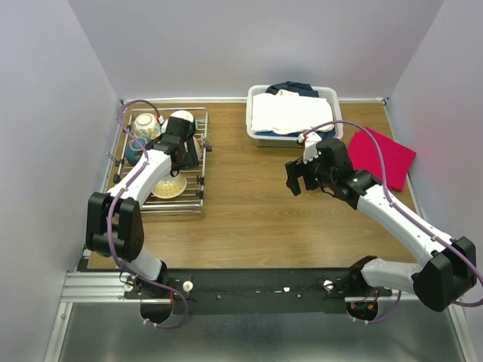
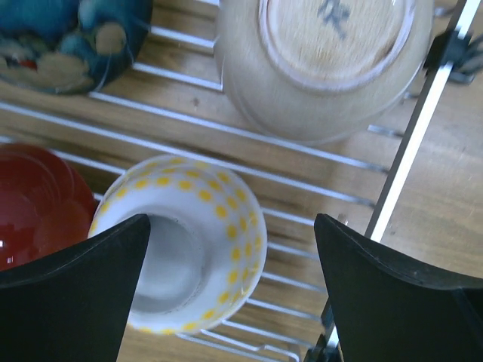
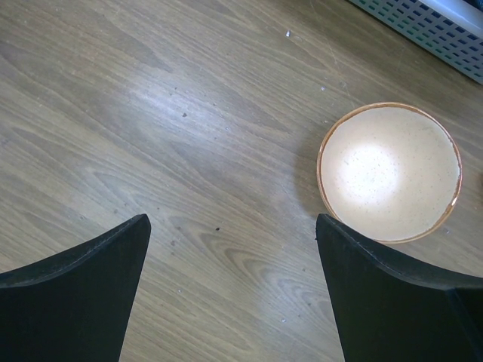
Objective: Unload the bowls from the dish rack
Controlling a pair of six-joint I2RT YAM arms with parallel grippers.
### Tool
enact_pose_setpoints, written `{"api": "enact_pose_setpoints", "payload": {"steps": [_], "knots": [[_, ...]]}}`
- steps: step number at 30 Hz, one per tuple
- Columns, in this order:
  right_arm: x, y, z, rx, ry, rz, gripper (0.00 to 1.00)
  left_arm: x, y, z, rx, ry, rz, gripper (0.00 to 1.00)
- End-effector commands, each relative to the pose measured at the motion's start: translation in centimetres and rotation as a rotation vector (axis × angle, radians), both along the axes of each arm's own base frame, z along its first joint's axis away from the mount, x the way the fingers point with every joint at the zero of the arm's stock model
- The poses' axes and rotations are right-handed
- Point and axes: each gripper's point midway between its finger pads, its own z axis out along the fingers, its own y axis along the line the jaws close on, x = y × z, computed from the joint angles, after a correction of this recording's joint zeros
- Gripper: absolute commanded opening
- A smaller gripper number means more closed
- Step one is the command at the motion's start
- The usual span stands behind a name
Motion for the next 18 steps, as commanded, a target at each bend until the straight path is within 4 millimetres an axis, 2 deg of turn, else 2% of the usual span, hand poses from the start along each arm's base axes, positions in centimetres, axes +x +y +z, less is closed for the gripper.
{"api": "enact_pose_setpoints", "payload": {"steps": [1,2,6,8,11,16,18], "knots": [[-0.3,-0.5,-0.3,-0.008,0.002,-0.024,0.98,3.0,0.9,-0.2,0.030,-0.032,-0.005,0.99],[-0.3,-0.6,-0.3,-0.008,0.002,-0.025,0.98,3.2,1.0,-0.4,0.044,-0.023,-0.013,0.99],[-0.5,-0.5,-0.4,-0.008,0.008,-0.020,0.98,4.2,1.1,1.2,0.064,-0.043,-0.026,0.99],[-0.6,-0.5,-0.2,-0.004,0.003,-0.019,0.98,3.9,1.1,2.2,0.061,-0.065,-0.029,0.99],[-0.8,-0.6,-0.4,-0.002,0.002,-0.018,0.98,2.7,1.5,2.7,0.066,-0.076,-0.025,0.99],[-1.2,-0.6,-0.8,0.002,0.008,-0.009,0.98,0.4,2.0,1.6,0.077,-0.042,-0.024,0.99],[-1.3,-0.5,-0.8,0.006,0.012,-0.004,0.98,-0.1,2.2,1.8,0.078,-0.040,-0.020,0.99]]}}
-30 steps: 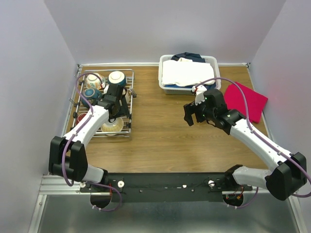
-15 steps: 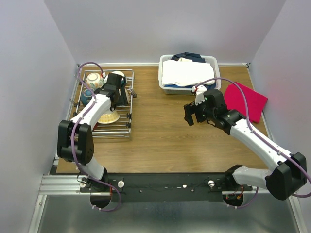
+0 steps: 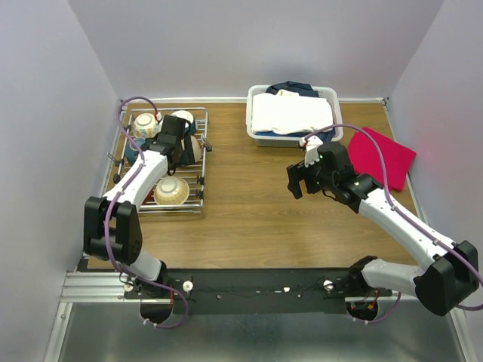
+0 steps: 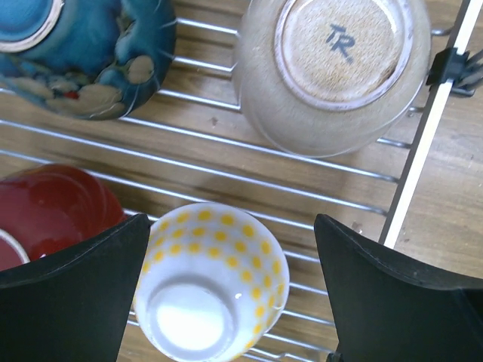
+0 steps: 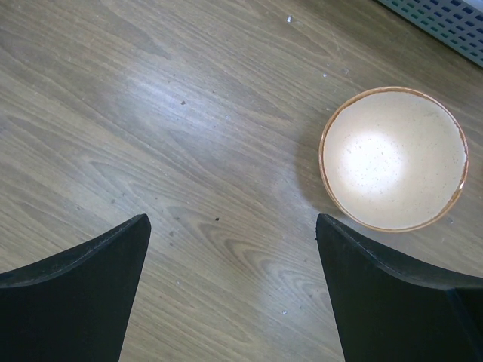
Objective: Unload the bowls from the dish rack
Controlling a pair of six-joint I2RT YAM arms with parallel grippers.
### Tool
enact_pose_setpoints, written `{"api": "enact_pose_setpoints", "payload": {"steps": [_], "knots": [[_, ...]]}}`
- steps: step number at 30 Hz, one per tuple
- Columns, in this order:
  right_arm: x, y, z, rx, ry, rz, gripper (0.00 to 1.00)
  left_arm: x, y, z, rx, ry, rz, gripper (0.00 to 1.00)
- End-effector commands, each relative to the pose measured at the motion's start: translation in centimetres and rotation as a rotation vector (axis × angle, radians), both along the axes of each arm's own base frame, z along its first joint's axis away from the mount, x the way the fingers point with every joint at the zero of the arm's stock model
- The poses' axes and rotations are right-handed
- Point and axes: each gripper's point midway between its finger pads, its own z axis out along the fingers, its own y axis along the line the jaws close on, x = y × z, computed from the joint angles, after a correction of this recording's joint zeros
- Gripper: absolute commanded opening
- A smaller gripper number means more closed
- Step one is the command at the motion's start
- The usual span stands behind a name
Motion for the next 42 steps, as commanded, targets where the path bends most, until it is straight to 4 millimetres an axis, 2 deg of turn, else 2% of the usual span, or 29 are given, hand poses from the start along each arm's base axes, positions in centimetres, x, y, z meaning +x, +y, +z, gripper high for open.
{"api": "enact_pose_setpoints", "payload": {"steps": [1,5,9,13,15,18,24,29,37,42], "knots": [[-0.6,-0.1,-0.3,0.011,0.007,-0.001,0.98,-1.9,1.2,0.5,0.041,0.014,0.021,0.99],[-0.6,0.0,0.0,0.018,0.001,0.004,0.98,-3.0,1.4,2.2,0.065,-0.006,0.022,0.99],[-0.9,-0.1,-0.1,0.023,0.000,0.008,0.98,-4.6,1.0,3.0,0.123,0.012,0.029,0.99],[-1.3,0.0,-0.2,0.046,0.009,-0.005,0.98,-7.0,-0.3,2.0,0.160,0.102,0.018,0.99],[-1.4,0.1,-0.3,0.051,0.011,-0.002,0.98,-7.8,-1.3,1.2,0.134,0.122,0.008,0.99],[-1.6,0.1,-0.6,0.052,0.017,0.004,0.98,-8.3,-1.7,-0.4,0.097,0.131,0.027,0.99],[-1.6,0.2,-0.5,0.049,0.016,0.014,0.98,-7.8,-1.4,-2.3,0.130,0.150,0.039,0.93],[-1.6,0.1,-0.7,0.044,0.019,0.015,0.98,-6.3,-1.9,-3.7,0.117,0.146,0.040,0.91],[-1.6,0.0,-0.7,0.040,0.015,0.011,0.98,-3.7,-0.4,-4.3,0.143,0.083,0.077,0.90],[-1.7,-0.1,-0.8,0.039,0.019,0.012,0.98,-2.4,0.2,-4.1,0.188,0.032,0.032,0.91]]}}
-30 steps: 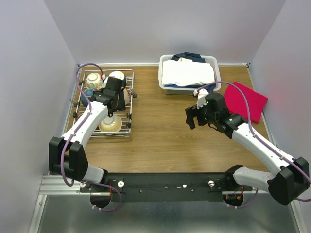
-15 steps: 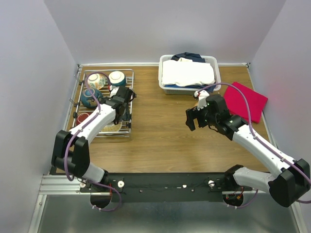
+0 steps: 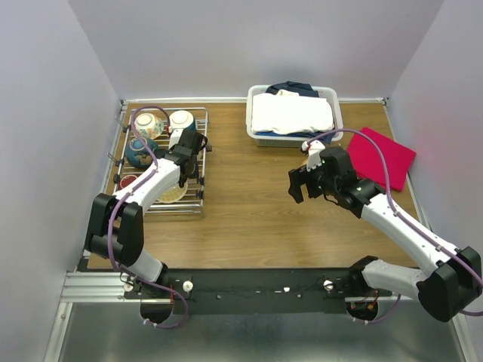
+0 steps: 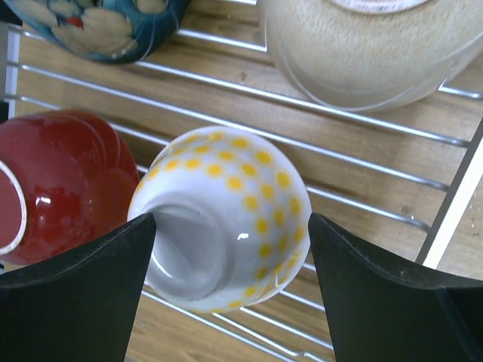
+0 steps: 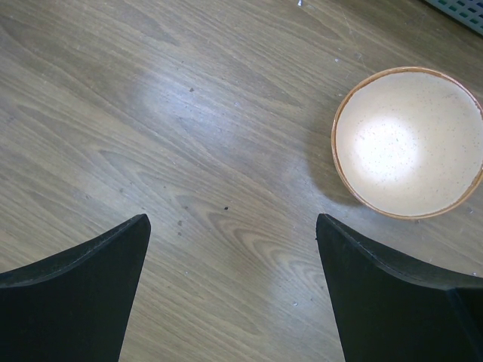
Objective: Unload the bowls from the dish rack
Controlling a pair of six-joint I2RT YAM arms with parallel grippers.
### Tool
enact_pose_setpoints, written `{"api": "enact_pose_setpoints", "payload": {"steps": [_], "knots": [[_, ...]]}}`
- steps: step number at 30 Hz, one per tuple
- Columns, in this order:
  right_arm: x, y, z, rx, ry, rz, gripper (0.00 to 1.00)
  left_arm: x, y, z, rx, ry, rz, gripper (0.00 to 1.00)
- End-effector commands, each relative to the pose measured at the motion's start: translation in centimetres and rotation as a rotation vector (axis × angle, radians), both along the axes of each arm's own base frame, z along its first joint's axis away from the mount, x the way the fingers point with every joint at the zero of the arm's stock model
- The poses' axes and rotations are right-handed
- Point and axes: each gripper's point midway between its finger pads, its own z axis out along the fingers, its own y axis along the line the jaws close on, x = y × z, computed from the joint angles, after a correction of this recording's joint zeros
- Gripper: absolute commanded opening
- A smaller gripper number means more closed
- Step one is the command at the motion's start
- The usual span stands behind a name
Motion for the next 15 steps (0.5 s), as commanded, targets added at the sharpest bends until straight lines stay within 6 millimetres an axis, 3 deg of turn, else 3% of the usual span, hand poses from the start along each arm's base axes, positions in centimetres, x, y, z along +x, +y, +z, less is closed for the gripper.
{"api": "enact_pose_setpoints", "payload": {"steps": [1,8,15], "knots": [[-0.4,0.1,-0.2,0.012,0.000,0.013,0.98,1.8,0.3,-1.1,0.012,-0.044,-0.029,0.92],[-0.3,0.4,0.0,0.016,-0.002,0.020,0.98,3.1,-0.1,1.3,0.003,-0.115,-0.063,0.98],[-0.3,0.4,0.2,0.022,-0.004,0.023,0.98,2.2,0.5,3.4,0.062,-0.125,-0.079,0.99]]}}
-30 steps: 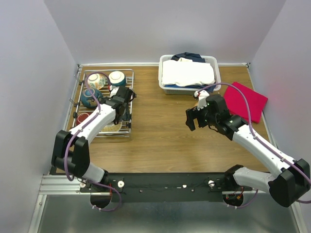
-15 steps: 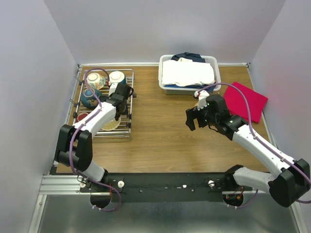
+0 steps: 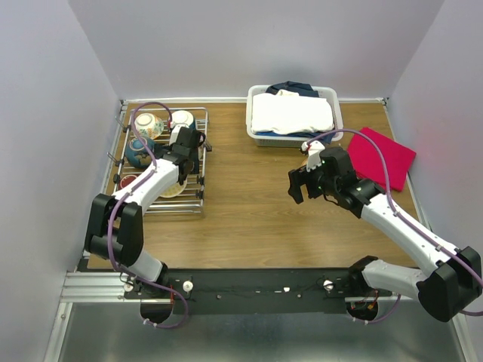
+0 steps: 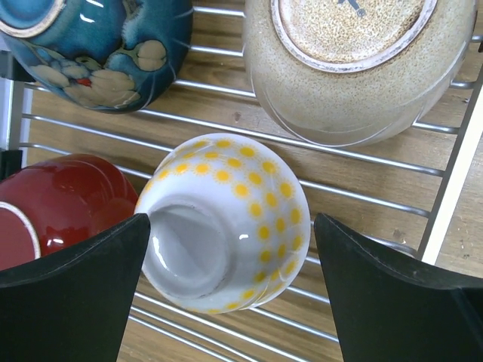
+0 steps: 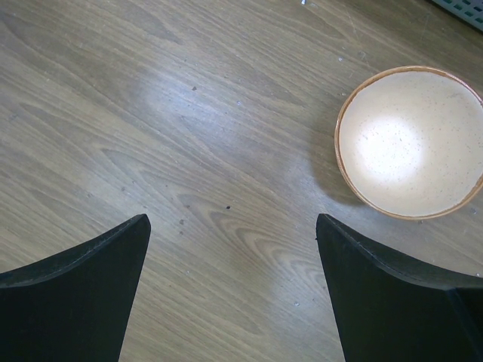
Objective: Unload the bowls from the dish rack
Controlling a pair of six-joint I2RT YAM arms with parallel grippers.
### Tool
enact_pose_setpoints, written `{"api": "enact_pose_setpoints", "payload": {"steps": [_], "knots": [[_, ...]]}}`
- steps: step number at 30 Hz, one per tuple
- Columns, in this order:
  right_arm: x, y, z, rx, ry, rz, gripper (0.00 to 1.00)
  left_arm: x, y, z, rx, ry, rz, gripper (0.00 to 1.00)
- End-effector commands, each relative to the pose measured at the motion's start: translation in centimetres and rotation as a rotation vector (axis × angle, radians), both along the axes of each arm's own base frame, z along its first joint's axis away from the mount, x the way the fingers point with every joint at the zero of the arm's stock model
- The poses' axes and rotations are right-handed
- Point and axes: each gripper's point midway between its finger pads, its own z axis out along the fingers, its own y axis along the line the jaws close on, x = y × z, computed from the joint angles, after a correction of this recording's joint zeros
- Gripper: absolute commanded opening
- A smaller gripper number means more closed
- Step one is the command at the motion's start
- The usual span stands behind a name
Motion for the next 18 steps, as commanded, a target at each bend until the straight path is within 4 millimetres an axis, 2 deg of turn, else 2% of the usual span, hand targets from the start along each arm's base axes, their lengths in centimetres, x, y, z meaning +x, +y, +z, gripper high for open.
{"api": "enact_pose_setpoints", "payload": {"steps": [1,4,7,11,18], "knots": [[-0.2,0.3,0.3,0.020,-0.009,0.017,0.98,-0.5,0.2,2.9,0.050,-0.049,-0.017,0.99],[-0.3,0.4,0.3,0.023,-0.009,0.020,0.98,-1.3,0.4,3.9,0.104,-0.048,-0.015,0.99],[-0.4,0.4,0.0,0.025,-0.006,0.026,0.98,-1.7,0.5,4.0,0.150,-0.017,-0.007,0.99],[-0.5,0.6,-0.2,0.029,0.000,0.034,0.98,-1.6,0.1,2.9,0.224,0.055,-0.011,0.99],[-0.7,0.4,0.0,0.029,-0.004,0.030,0.98,-0.6,-0.8,1.0,0.249,0.165,-0.006,0.99]]}}
